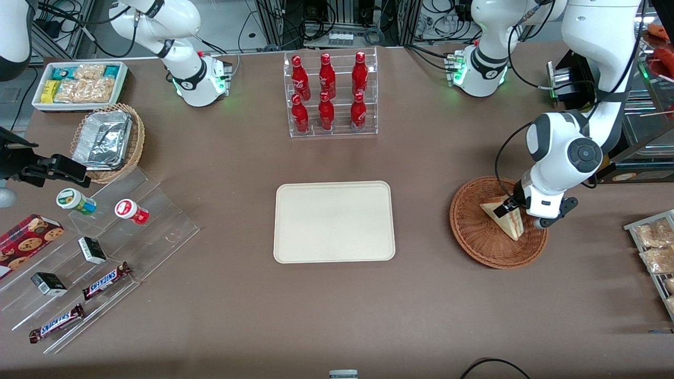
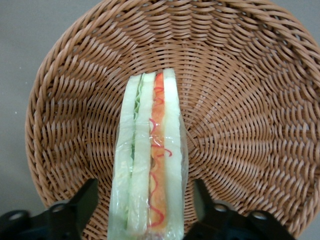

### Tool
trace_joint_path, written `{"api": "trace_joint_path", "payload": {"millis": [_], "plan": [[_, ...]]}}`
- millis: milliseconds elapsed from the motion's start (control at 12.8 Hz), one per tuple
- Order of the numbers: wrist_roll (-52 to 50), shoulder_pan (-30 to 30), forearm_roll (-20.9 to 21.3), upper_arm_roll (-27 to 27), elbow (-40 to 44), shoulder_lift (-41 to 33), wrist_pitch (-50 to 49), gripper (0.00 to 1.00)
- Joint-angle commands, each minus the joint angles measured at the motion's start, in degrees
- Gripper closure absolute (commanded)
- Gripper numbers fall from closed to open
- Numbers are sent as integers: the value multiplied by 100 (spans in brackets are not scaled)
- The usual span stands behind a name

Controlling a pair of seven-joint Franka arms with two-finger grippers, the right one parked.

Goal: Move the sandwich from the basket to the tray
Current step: 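Lower the left gripper and close it on the wrapped sandwich, then lift the sandwich and carry it with the left gripper over the tray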

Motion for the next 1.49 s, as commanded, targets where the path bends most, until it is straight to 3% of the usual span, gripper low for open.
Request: {"api": "trace_joint_path", "payload": {"millis": [0,391,626,939,1174,1409], "plan": [[-234,9,7,-24,19,32,78,100],[-146,-35,68,-24,413,-81,-516,100],[-68,-105,630,-94,1116,-336,-1957,100],[179,-447,684,-831,1583,-442,-2506,100],[179,-825,684,-1298,1837,-232,-2497,100],[126,-1606,693,-1360,2495,495,-2488,100]]}}
